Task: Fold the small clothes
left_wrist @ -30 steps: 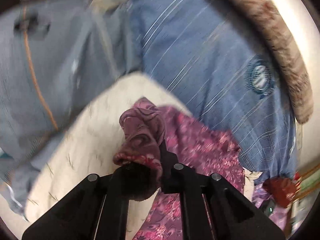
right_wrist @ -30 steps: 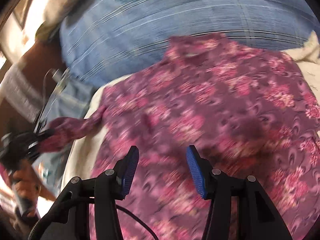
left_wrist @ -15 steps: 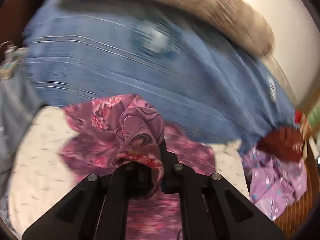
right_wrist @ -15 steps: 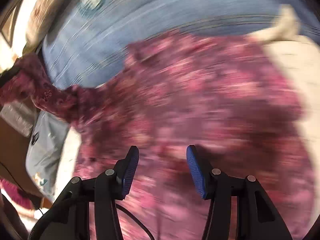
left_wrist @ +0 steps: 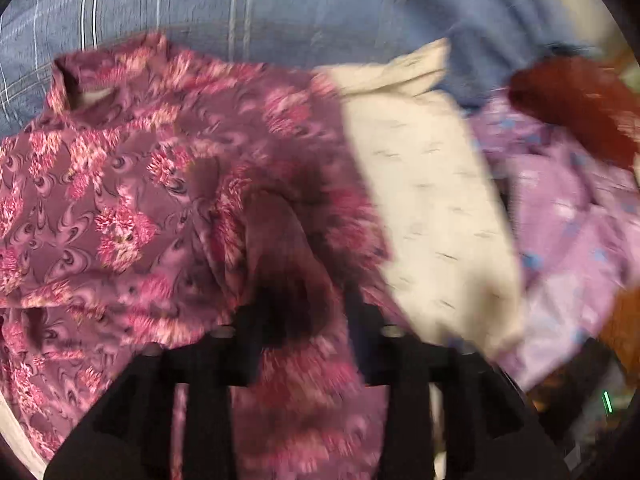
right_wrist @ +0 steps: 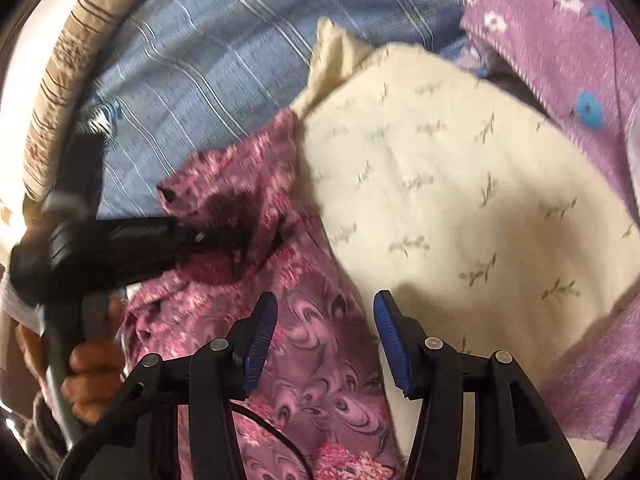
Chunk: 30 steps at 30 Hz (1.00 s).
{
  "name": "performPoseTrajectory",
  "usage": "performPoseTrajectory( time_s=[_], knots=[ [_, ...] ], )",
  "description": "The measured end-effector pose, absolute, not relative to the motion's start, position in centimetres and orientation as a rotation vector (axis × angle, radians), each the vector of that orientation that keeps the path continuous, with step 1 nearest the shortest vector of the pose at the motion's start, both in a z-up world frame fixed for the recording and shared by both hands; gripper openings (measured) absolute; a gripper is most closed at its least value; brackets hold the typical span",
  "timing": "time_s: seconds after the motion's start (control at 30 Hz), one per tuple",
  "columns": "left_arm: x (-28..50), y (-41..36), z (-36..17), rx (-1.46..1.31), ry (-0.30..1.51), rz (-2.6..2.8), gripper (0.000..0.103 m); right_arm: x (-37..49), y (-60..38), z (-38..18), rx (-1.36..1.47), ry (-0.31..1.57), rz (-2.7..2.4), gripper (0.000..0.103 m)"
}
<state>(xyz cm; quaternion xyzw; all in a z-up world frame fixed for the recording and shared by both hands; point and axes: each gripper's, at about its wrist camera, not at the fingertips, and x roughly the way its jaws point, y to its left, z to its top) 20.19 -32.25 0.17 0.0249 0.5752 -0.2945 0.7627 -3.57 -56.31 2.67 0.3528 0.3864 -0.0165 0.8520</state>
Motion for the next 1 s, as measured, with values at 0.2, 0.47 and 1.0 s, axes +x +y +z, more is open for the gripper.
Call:
performPoseTrajectory(
  time_s=[0.2, 0.47, 1.0],
  knots=[
    [19.8, -18.3, 7.1, -0.105, 1.002, -0.591, 0.087, -1.7, -54.8, 4.7, 0.766, 0.761, 0.049, 0.052],
    [25.5, -4.8, -2.7, -0.425, 1.243, -0.321, 0.087, 5.1, -52.0, 2.5, 0.927, 0.815, 0.138, 0.062],
    [27.9, -4.3, -7.3, -0.448, 1.298, -0.265, 0.019, 13.7, -58.9, -0.5, 0.897, 0.943, -0.112, 0.011]
  ],
)
